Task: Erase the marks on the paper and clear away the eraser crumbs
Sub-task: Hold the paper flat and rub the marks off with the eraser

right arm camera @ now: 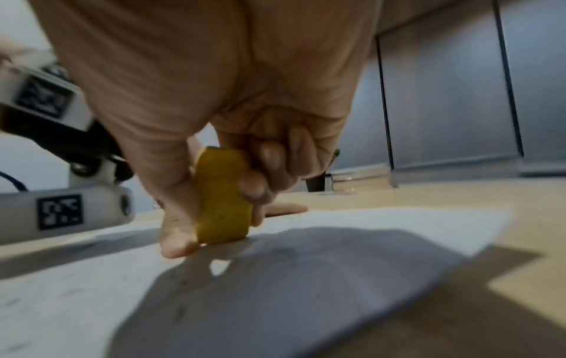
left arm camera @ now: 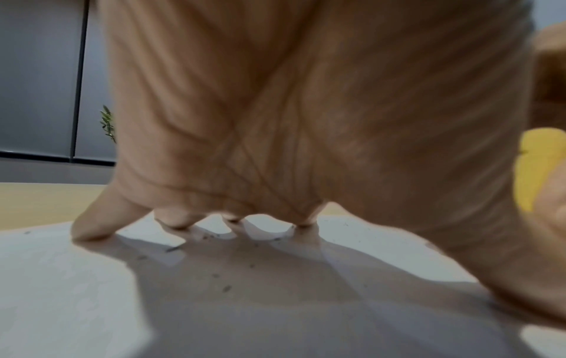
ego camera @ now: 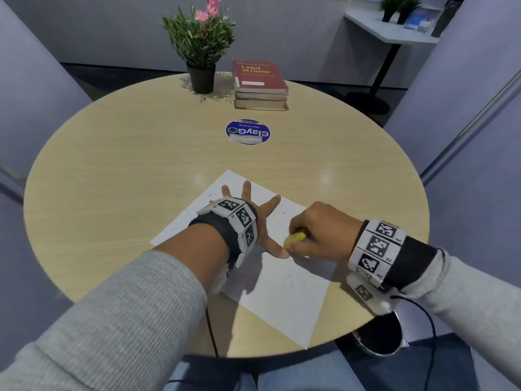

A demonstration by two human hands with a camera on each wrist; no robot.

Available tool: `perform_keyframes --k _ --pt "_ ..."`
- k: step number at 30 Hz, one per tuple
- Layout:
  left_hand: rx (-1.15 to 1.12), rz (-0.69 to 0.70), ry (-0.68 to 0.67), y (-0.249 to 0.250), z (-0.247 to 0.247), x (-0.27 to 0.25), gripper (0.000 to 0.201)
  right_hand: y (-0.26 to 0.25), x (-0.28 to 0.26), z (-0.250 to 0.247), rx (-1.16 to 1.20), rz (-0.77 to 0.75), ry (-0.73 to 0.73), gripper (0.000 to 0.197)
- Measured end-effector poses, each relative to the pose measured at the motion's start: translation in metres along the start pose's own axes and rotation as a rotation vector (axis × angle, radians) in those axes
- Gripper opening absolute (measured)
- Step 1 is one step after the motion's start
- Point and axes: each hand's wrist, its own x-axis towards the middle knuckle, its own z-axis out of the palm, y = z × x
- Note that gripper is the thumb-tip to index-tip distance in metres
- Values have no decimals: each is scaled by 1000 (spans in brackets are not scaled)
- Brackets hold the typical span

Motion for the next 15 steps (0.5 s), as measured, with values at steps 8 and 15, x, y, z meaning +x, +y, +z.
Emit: perform_keyframes --k 8,15 --pt "-26 13 5 -1 1 -1 144 12 2 -7 2 81 52 28" --pt "-59 28 14 -1 -2 -5 136 36 9 -21 -7 150 96 26"
